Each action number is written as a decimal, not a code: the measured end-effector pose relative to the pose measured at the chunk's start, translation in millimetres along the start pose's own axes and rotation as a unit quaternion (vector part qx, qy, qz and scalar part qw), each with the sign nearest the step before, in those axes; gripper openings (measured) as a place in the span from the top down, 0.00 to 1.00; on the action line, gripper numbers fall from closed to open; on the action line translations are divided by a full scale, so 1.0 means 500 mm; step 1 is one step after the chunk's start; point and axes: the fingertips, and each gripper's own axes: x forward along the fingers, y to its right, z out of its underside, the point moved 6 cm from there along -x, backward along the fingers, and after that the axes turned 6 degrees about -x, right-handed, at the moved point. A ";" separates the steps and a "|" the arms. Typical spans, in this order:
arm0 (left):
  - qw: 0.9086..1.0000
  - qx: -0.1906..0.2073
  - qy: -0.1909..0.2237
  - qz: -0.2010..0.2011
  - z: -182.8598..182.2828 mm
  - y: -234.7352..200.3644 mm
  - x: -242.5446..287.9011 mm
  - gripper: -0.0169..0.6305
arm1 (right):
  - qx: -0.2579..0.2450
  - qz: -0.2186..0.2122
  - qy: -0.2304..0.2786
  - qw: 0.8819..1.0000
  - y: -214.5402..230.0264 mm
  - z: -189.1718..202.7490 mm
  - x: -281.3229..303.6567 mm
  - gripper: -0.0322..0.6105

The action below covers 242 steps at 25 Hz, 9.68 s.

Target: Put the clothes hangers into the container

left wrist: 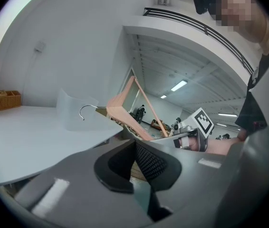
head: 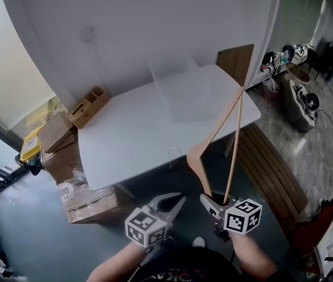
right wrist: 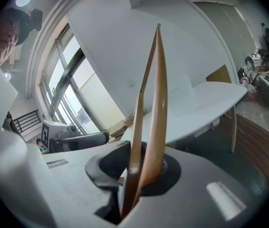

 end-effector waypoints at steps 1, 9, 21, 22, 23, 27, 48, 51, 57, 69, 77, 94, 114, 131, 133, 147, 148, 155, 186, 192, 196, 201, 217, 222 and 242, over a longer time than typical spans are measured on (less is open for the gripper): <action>1.000 0.000 0.000 0.001 -0.005 -0.008 -0.001 0.97 | 0.000 0.002 0.001 1.000 -0.001 -0.004 0.008 0.85; 1.000 -0.001 0.003 0.011 -0.034 -0.073 -0.010 0.97 | -0.001 0.013 0.003 1.000 -0.010 -0.029 0.072 0.85; 1.000 0.004 0.007 0.021 -0.076 -0.167 -0.040 0.97 | -0.005 0.023 0.012 1.000 -0.033 -0.064 0.173 0.85; 1.000 0.005 0.007 0.022 -0.079 -0.173 -0.041 0.97 | -0.005 0.024 0.013 1.000 -0.035 -0.067 0.180 0.85; 1.000 0.006 0.007 0.023 -0.083 -0.178 -0.043 0.97 | -0.005 0.024 0.015 1.000 -0.037 -0.070 0.186 0.85; 1.000 0.009 0.007 0.026 -0.099 -0.205 -0.050 0.97 | -0.006 0.028 0.021 0.999 -0.042 -0.086 0.214 0.85; 0.999 0.015 0.014 0.028 -0.142 -0.275 -0.056 0.97 | -0.019 0.038 0.036 0.998 -0.027 -0.164 0.294 0.85; 0.999 0.018 0.017 0.021 -0.158 -0.285 -0.033 0.97 | -0.024 0.033 0.035 0.999 0.001 -0.193 0.304 0.85; 0.999 0.019 0.034 -0.010 -0.209 -0.324 0.036 0.97 | -0.038 0.011 0.022 0.999 0.082 -0.270 0.340 0.85; 0.998 0.008 0.053 -0.025 -0.298 -0.379 0.199 0.97 | -0.072 0.004 0.009 0.997 0.255 -0.434 0.392 0.85; 0.998 0.008 0.056 -0.026 -0.330 -0.407 0.277 0.97 | -0.095 0.015 -0.010 0.995 0.342 -0.496 0.412 0.85; 0.999 0.014 0.033 -0.024 -0.374 -0.429 0.449 0.97 | -0.211 0.057 -0.168 0.961 0.540 -0.586 0.428 0.85; 0.999 0.018 0.002 -0.031 -0.390 -0.470 0.521 0.97 | -0.310 0.066 -0.413 0.854 0.637 -0.671 0.499 0.86; 0.999 0.026 -0.009 -0.020 -0.420 -0.474 0.561 0.97 | -0.324 0.091 -0.606 0.721 0.653 -0.699 0.567 0.86; 0.999 0.025 -0.011 -0.020 -0.416 -0.473 0.556 0.97 | -0.328 0.093 -0.624 0.703 0.652 -0.694 0.576 0.86; 0.999 0.009 -0.003 -0.045 -0.394 -0.515 0.493 0.97 | -0.335 0.118 -0.692 0.629 0.656 -0.680 0.648 0.86; 0.999 0.007 -0.004 -0.046 -0.393 -0.516 0.490 0.97 | -0.334 0.117 -0.693 0.628 0.653 -0.678 0.655 0.86; 0.999 -0.004 -0.009 -0.052 -0.390 -0.534 0.469 0.97 | -0.325 0.118 -0.698 0.627 0.653 -0.666 0.709 0.85; 0.997 0.006 -0.001 -0.077 -0.369 -0.519 0.374 0.97 | -0.365 0.116 -0.611 0.693 0.587 -0.708 0.720 0.77; 0.997 0.016 0.003 -0.074 -0.367 -0.491 0.331 0.97 | -0.415 0.142 -0.518 0.734 0.522 -0.778 0.676 0.81; 0.998 0.021 0.004 -0.065 -0.364 -0.473 0.300 0.97 | -0.440 0.166 -0.455 0.756 0.473 -0.805 0.640 0.93; 0.998 0.024 0.011 -0.050 -0.350 -0.448 0.263 0.97 | -0.440 0.173 -0.401 0.784 0.420 -0.789 0.590 0.95; 0.999 0.037 0.006 -0.031 -0.266 -0.407 0.102 0.97 | -0.249 0.043 -0.018 0.967 0.135 -0.560 0.440 0.95; 0.999 0.028 -0.009 -0.032 -0.215 -0.400 0.039 0.97 | -0.198 0.024 0.025 0.980 0.038 -0.456 0.409 0.95; 0.998 -0.028 -0.008 -0.051 -0.065 -0.252 -0.081 0.97 | -0.116 -0.002 -0.036 0.993 -0.066 -0.115 0.263 0.95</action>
